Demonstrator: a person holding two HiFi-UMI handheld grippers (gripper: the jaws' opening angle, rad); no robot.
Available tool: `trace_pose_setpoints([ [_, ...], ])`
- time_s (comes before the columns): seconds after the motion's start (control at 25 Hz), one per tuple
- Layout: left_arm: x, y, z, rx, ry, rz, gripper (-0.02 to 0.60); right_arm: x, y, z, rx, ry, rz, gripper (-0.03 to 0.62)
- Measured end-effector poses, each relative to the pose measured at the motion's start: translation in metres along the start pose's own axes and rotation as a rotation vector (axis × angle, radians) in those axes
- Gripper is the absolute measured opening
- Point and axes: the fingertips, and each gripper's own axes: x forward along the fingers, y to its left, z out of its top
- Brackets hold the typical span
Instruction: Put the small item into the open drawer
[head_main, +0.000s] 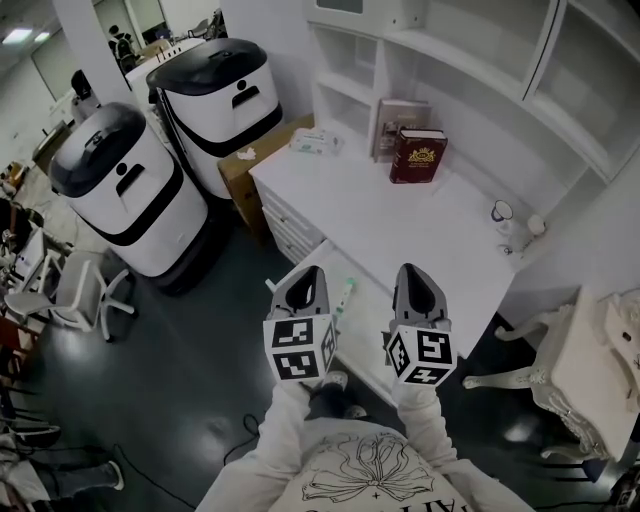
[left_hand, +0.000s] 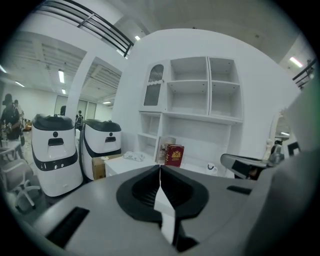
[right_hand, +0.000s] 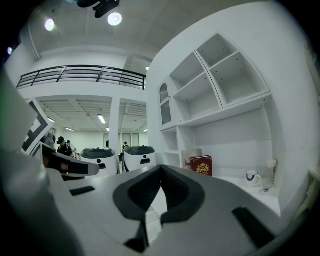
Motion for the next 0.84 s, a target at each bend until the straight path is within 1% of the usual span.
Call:
trace_pose_setpoints([
  [0.84, 0.0079, -0.0014, -0.002, 0.004, 0.009, 0.003, 0.008, 0.0052, -0.0089, -0.002, 0.001, 0.01, -0.017, 0.003],
])
